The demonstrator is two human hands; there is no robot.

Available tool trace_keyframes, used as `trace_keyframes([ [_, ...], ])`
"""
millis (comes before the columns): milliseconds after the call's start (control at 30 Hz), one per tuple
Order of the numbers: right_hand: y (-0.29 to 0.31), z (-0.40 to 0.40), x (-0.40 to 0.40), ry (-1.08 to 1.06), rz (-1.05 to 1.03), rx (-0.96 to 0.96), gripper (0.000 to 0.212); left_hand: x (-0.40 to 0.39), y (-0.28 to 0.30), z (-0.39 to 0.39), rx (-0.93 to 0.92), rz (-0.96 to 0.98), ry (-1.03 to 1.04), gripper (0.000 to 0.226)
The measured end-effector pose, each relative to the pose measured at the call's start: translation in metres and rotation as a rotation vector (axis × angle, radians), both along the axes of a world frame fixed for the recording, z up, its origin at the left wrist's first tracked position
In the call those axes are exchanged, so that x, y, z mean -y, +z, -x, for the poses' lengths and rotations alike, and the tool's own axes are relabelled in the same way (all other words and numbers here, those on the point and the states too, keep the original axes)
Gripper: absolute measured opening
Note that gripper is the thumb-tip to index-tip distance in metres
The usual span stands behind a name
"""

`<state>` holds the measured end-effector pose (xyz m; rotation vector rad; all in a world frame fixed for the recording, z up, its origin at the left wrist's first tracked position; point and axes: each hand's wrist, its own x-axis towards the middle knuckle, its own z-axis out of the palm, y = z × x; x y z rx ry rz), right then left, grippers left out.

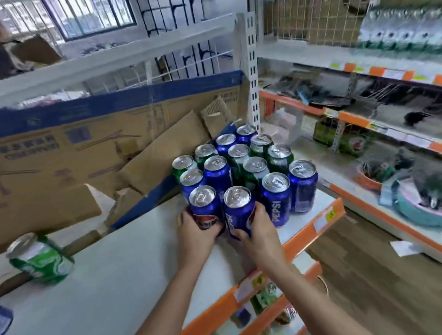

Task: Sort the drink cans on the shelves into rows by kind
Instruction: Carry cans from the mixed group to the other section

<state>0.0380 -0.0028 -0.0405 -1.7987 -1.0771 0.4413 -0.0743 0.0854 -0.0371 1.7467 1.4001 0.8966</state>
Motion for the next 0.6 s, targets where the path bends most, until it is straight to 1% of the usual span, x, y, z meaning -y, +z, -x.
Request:
trace_keyframes([
  [133,-0.001,0.004,-0.025,0.012,0.025,-0.053,0.063,0.009,-0.001,0.008,-0.027,-0.030,0.051,0.072],
  [300,0.004,0.006,-0.048,-0.034,0.031,-0.143,0.044,0.013,0.003,0.008,-0.063,-0.041,0.057,0.074],
  [500,-0.002,-0.002,-0.031,0.024,0.147,0.021,0.058,0.004,0.004,0.000,-0.043,0.015,0.072,0.079],
  [600,-0.007,0.002,-0.006,0.040,0.134,0.114,0.049,0.014,0.005,0.006,-0.060,0.069,0.065,0.070],
])
